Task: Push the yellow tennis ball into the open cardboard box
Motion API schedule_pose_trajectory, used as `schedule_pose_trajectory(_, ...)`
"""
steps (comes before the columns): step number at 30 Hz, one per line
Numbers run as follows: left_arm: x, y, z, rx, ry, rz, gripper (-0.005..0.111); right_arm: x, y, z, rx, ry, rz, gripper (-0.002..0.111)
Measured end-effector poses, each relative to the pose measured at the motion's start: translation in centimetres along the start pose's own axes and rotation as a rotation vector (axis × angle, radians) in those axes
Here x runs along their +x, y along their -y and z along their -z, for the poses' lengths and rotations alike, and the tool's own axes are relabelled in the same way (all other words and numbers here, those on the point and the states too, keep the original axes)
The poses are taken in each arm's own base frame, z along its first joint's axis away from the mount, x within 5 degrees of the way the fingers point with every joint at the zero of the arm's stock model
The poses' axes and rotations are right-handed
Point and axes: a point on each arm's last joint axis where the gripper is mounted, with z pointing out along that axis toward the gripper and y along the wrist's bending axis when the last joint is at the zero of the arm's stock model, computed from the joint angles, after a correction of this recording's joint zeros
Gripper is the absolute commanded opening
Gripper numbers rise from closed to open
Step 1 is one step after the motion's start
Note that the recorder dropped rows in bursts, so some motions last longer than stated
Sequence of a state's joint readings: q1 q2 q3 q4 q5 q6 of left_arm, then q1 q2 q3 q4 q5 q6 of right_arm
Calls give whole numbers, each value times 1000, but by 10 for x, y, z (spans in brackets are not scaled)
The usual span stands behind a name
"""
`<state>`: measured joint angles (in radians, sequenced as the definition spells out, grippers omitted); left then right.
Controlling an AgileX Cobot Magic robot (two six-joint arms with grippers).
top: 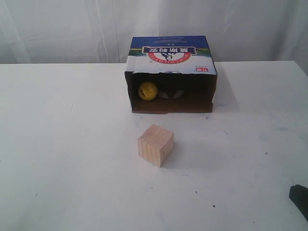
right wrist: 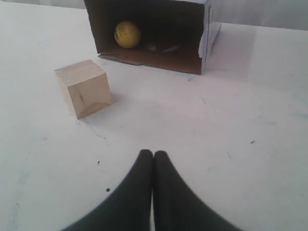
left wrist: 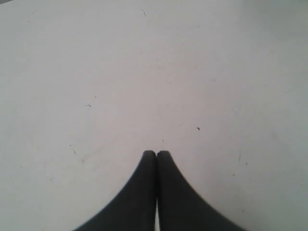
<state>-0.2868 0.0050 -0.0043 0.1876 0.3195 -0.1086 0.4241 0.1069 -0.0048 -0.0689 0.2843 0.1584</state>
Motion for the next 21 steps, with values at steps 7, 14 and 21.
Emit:
schedule_pose_trajectory(7, 0, 0, 0, 0, 0, 0, 0, -4, 1, 8, 11, 99, -7, 0)
schedule_pose_trajectory(14, 0, 0, 0, 0, 0, 0, 0, -4, 2, 8, 20, 101, -9, 0)
schedule_pose_trajectory(21, 0, 0, 0, 0, 0, 0, 0, -4, 2, 8, 20, 101, -9, 0)
